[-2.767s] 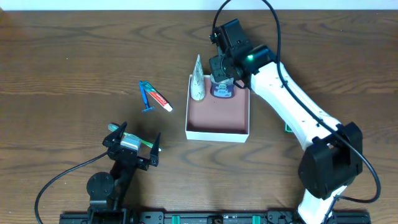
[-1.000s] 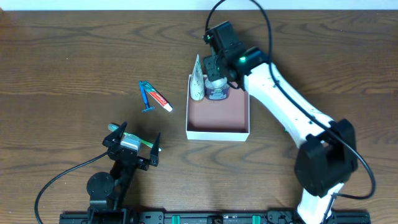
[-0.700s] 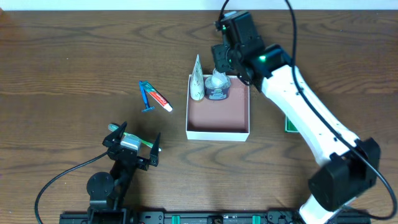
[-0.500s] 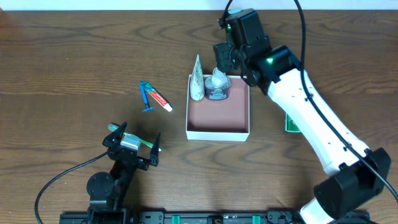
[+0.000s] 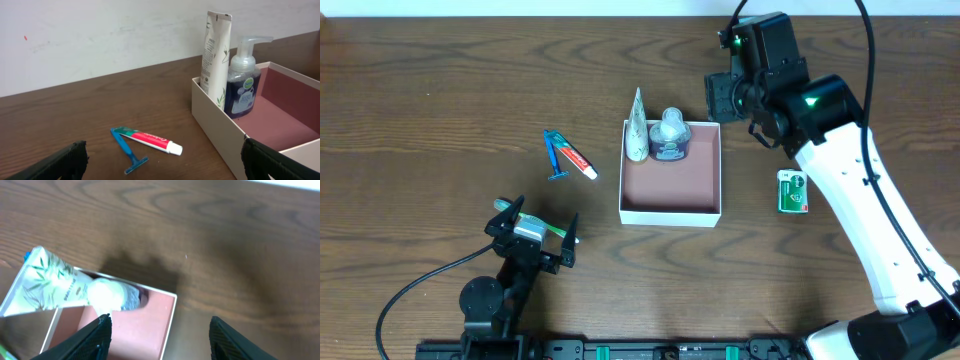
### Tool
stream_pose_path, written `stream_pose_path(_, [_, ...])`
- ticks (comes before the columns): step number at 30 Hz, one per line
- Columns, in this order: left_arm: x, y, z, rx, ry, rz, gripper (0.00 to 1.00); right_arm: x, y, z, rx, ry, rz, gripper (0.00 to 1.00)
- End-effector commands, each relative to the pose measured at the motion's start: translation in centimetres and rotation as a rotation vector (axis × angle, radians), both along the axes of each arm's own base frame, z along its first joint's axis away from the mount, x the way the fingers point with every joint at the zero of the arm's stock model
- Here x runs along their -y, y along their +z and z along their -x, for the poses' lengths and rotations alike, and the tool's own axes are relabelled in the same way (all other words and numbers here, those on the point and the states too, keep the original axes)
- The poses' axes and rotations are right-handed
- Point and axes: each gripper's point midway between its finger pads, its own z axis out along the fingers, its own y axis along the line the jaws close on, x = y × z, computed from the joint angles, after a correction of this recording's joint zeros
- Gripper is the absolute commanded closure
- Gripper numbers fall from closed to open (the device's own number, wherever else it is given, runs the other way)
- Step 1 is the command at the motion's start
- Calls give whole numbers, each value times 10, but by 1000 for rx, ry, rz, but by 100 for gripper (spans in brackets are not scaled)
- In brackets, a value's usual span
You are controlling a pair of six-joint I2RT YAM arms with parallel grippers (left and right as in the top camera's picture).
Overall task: Pack container
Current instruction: 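Move the right gripper to the green Dettol soap bar and grasp it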
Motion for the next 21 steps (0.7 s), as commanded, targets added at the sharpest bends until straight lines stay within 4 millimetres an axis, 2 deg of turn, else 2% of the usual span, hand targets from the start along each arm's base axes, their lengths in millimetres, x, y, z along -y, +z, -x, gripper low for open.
stream_pose_path(1, [0, -17, 1, -48, -6, -12, 2, 17, 7, 4, -11, -103, -23, 37])
stream_pose_path(6, [0, -17, 1, -48, -6, -12, 2, 57, -6, 9, -93, -259, -32, 37])
stream_pose_path(12, [0, -17, 1, -48, -6, -12, 2, 123, -27, 22, -219, -433, -3, 36])
stream_pose_path(16, [0, -17, 1, -48, -6, -12, 2, 159, -61, 42, -337, -558, 0, 35])
stream_pose_path(21, [0, -17, 1, -48, -6, -12, 2, 186, -117, 61, -440, -603, 29, 35])
